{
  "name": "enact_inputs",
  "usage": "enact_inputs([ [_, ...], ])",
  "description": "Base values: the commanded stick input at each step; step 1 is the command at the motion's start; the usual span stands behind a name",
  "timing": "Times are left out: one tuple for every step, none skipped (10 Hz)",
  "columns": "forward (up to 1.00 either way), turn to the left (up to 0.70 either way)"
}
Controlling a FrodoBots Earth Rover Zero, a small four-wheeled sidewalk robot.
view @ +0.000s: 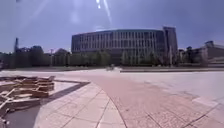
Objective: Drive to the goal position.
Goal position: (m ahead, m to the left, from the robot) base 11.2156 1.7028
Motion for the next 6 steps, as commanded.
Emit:
enact_inputs([
  [0.76, 0.32],
  [0.76, 0.28],
  [0.76, 0.0],
  [0.76, 0.0],
  [0.76, 0.0],
  [0.76, 0.0],
])
